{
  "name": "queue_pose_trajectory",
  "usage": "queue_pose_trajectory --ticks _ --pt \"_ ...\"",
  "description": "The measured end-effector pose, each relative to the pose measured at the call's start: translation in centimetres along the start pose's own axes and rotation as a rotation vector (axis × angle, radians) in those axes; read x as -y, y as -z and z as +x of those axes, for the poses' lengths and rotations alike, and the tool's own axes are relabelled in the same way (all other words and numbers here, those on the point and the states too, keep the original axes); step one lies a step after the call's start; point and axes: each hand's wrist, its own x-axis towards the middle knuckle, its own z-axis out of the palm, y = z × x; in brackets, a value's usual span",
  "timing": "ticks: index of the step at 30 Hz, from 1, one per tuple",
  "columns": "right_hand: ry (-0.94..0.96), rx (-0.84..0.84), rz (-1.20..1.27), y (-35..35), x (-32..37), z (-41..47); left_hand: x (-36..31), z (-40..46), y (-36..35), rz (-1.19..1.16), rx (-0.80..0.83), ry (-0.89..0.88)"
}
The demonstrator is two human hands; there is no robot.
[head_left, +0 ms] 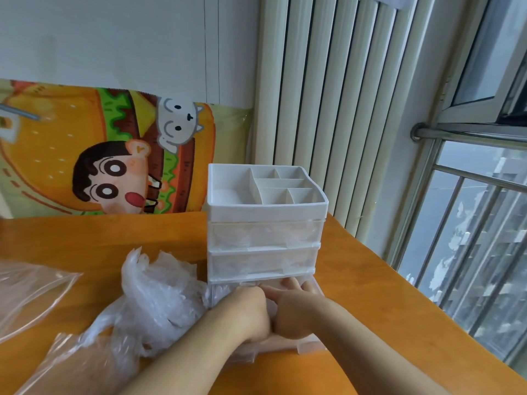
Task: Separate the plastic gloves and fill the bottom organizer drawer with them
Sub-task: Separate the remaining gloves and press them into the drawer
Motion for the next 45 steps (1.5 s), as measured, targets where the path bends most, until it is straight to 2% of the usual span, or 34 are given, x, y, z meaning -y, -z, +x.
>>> queue_pose_trajectory --ticks 3,6,8,10,15,17,21,23,25,28,30,33,38,45 --pt "0.007 0.026 -0.035 -0.2 0.0 0.5 -0.3 -1.9 0.2 0.067 -0.094 0.010" --pt "0.053 0.024 -0.114 0.1 0.6 0.3 -1.3 -4.2 1.0 0.246 -0.280 -0.084" --pt "0.066 0.035 -0.161 0.4 0.9 -0.2 -1.8 -4.4 1.2 0.257 -0.330 -0.155" --pt "0.062 0.048 -0.185 0.5 0.7 -0.3 -1.9 -4.1 1.0 0.199 -0.285 -0.184" --pt "0.049 0.039 -0.039 0.5 0.2 -0.8 -0.9 -2.8 1.2 0.105 -0.001 -0.124" --pt "0.069 0.029 0.014 0.6 0.3 -1.3 -0.6 -2.2 1.2 0.052 0.056 -0.074" --pt "0.155 -0.044 0.069 0.8 -0.6 -1.6 -0.7 -0.8 0.4 0.055 0.023 0.021" --pt "0.162 -0.135 0.132 0.5 -1.6 -1.1 -0.3 -0.1 0.0 0.064 -0.062 0.038" --pt "0.149 -0.242 0.134 0.2 -2.6 -0.9 0.3 0.2 -0.5 -0.002 -0.074 0.049" --pt "0.130 -0.429 0.008 0.5 -2.9 -1.9 0.6 0.1 -0.6 -0.134 -0.123 0.043" --pt "0.124 -0.483 -0.110 0.7 -2.7 -2.5 0.6 -0.4 -0.6 -0.170 -0.154 0.058" --pt "0.085 -0.445 -0.158 0.6 -2.8 -2.7 0.3 -2.0 0.2 -0.135 -0.192 0.022" --pt "0.108 -0.356 -0.193 0.9 -2.5 -2.1 -1.0 -5.6 1.6 0.177 -0.330 -0.118" --pt "0.102 -0.250 -0.180 1.1 -2.1 -1.4 -1.6 -4.5 0.9 -0.168 -0.108 -0.026"
